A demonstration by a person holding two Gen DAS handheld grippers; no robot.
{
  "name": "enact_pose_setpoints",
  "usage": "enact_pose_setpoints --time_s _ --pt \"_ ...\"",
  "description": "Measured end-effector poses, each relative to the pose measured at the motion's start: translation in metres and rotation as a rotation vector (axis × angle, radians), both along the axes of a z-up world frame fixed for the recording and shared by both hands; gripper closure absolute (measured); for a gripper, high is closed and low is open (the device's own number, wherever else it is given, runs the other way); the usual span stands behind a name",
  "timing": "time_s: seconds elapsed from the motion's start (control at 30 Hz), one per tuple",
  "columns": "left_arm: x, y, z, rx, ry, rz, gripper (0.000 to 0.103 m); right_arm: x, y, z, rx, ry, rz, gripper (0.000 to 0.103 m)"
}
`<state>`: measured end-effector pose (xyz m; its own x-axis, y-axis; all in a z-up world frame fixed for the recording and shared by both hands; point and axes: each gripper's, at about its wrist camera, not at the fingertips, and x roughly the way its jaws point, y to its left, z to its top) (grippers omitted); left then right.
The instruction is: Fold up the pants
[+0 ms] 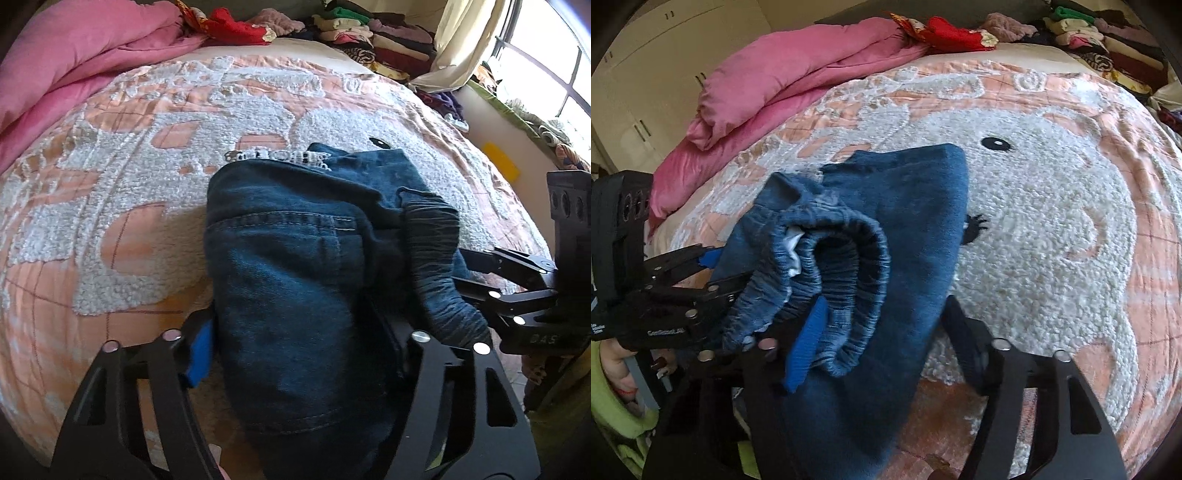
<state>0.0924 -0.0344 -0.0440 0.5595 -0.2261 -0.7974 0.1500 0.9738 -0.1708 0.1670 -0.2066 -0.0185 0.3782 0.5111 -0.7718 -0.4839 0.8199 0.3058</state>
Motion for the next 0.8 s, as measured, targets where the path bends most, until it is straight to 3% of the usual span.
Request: enact_pose_setpoints --time_s 0.13,0.27,0.8 --pt "-0.002 -0.005 0.004 0.016 -0.015 -0.016 0.063 -0.002 0.004 0.002 0.015 -0.004 0.014 0.062" --pt "-0.003 -0.006 0.009 0.025 -0.019 -0.019 0.072 -0.005 0.011 0.008 0.011 -0.023 0.038 0.073" --pt "0.005 0.000 0.041 -0.051 -0.042 -0.006 0.078 -0.011 0.022 0.048 0.002 -0.154 0.073 0.080"
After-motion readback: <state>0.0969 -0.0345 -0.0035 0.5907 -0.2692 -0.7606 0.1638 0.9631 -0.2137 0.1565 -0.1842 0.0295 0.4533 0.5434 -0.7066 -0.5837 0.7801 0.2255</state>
